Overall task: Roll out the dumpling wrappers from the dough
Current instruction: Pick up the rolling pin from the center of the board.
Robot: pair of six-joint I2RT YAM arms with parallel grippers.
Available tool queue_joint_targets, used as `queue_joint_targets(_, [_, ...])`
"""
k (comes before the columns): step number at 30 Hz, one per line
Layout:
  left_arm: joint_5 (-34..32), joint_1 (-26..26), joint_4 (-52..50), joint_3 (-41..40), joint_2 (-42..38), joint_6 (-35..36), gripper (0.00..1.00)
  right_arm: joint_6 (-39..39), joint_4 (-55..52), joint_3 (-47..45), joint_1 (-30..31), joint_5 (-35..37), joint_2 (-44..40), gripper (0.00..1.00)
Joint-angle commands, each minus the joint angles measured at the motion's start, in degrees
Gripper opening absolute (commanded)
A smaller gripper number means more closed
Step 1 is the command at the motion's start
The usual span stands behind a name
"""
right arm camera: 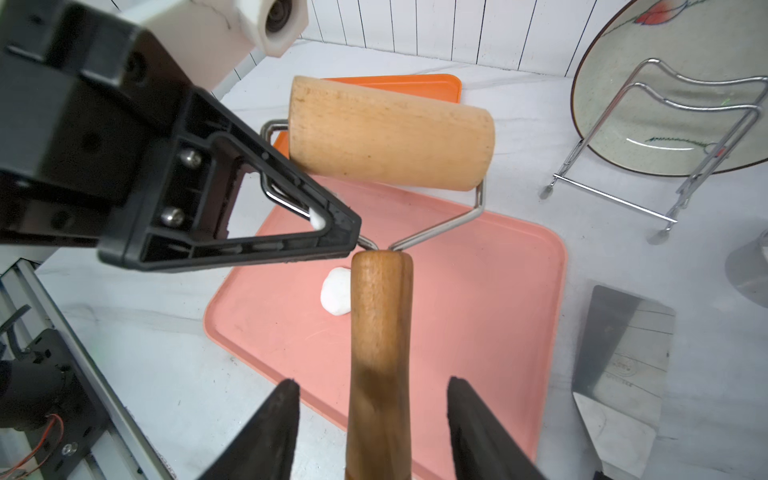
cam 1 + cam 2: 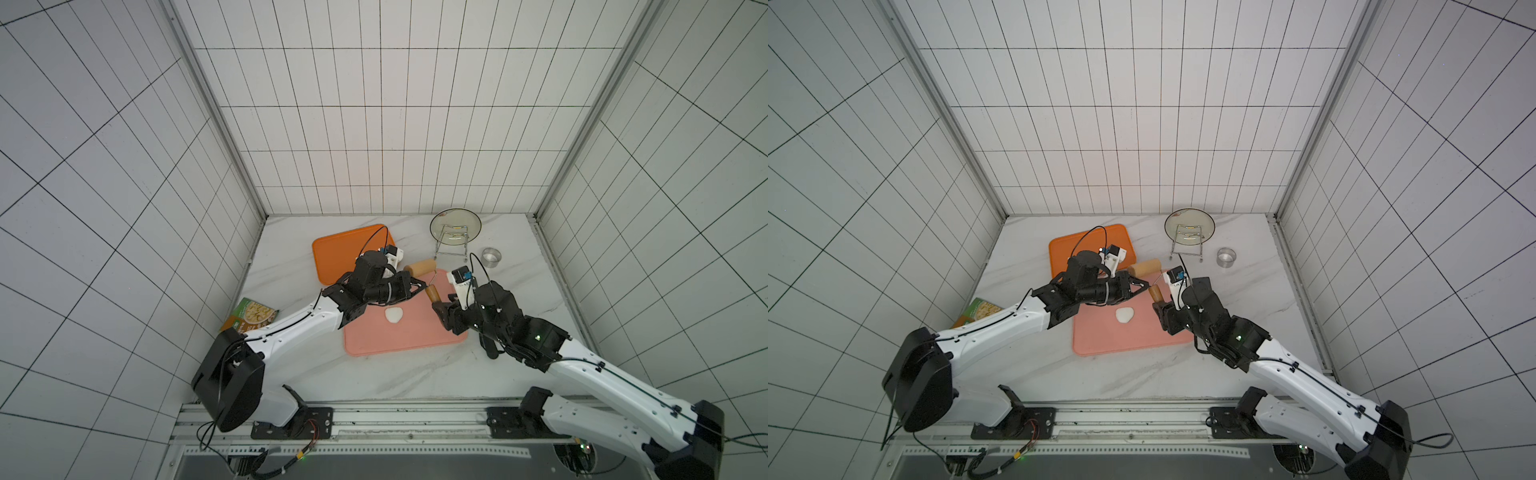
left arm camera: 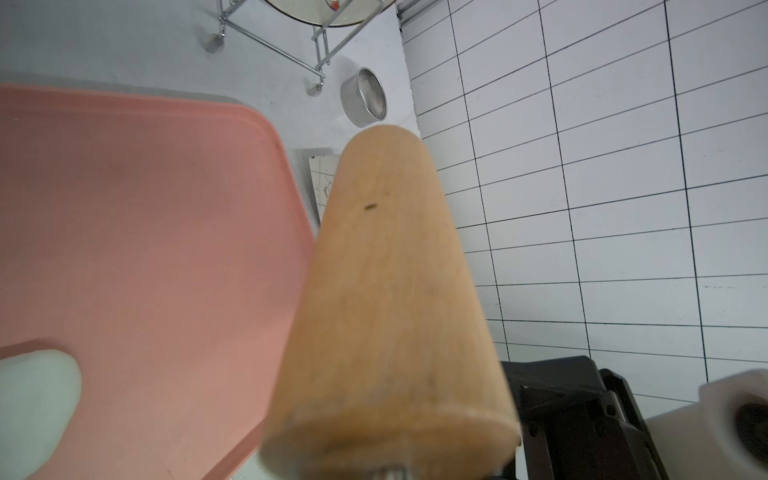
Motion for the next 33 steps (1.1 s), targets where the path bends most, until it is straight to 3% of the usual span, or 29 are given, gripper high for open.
queue_joint_targets(1, [-1.1, 2.6, 5.4, -1.2, -2.6, -0.9, 0.00, 4.3, 1.1, 0.2, -3.6, -3.8, -1.2, 0.70])
queue_joint_targets(6, [-2.9, 6.4, 11.5, -5.1, -6.6, -3.0, 0.00, 12.8, 5.8, -0.5, -14.5, -19.7, -0.6, 0.76])
queue_joint_targets(8, [-4.6, 7.5, 14.0, -6.8, -8.8, -3.8, 0.00, 17.0, 9.0, -0.8, -18.7, -25.6, 0.8, 0.99])
queue_joint_targets(12, [-8.0, 8.6, 16.0, -7.7, -12.4, -3.8, 0.00, 27.4, 22.4, -3.0, -25.0, -38.2, 4.6, 0.99])
queue_joint_targets(17, [-11.5, 8.5, 22.6, -9.4, -15.5, -5.2, 0.00, 44.9, 49.2, -6.9, -27.7, -48.2, 12.2, 0.90])
queue_joint_targets(23, [-12.3, 7.0, 27.2, -9.4, -15.4, -5.8, 0.00, 60.0, 74.0, -6.9, -26.5, -52.5, 20.2, 0.88])
queue_joint_targets(33, [-14.9, 5.2, 33.9, -10.5, -13.7, -8.6, 0.00, 61.6, 78.6, -3.6, -21.4, -52.1, 21.3, 0.84])
